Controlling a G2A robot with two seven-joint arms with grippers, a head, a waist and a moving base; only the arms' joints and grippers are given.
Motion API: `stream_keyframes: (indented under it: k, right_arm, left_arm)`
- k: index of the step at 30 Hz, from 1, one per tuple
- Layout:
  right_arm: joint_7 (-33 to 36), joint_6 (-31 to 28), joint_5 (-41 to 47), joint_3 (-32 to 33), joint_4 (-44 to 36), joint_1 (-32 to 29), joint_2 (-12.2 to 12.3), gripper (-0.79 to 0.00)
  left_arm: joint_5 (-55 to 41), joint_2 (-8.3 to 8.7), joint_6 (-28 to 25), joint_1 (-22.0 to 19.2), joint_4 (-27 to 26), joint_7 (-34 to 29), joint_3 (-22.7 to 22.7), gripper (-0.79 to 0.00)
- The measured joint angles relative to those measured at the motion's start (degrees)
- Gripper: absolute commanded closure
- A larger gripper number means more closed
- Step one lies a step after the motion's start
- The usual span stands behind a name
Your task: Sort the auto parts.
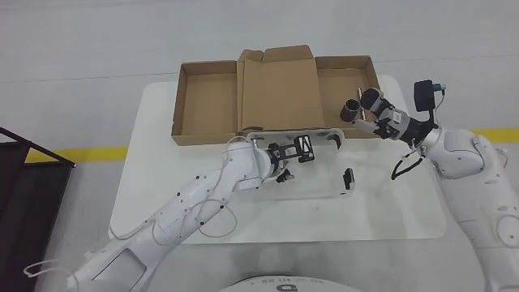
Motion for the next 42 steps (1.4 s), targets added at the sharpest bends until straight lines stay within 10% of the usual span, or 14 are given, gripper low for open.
stream_keyframes:
  k: [5, 27, 30, 32, 42]
  right_arm:
    - [0.0, 0.0, 0.0, 0.0, 0.0, 0.0, 0.0, -0.785]
    - [0.0, 0.0, 0.0, 0.0, 0.0, 0.0, 0.0, -0.785]
    - [0.0, 0.0, 0.0, 0.0, 0.0, 0.0, 0.0, -0.785]
    - [0.0, 0.0, 0.0, 0.0, 0.0, 0.0, 0.0, -0.785]
    - [0.0, 0.0, 0.0, 0.0, 0.0, 0.0, 0.0, -0.785]
  left_arm:
    - [-0.7, -0.15, -0.3, -0.2, 0.3, -2.1, 0.0, -0.388]
    - [-0.3, -1.81, 0.5, -1.7, 6.0, -2.7, 1.9, -0.326]
    - [-0.5, -1.97, 0.4, -1.8, 6.7, -2.6, 1.9, -0.219]
    - [-0.5, -2.03, 0.2, -1.9, 7.2, -2.4, 1.8, -0.006]
    - [0.6, -1.96, -0.1, -1.9, 5.6, -1.0, 1.0, 0.000]
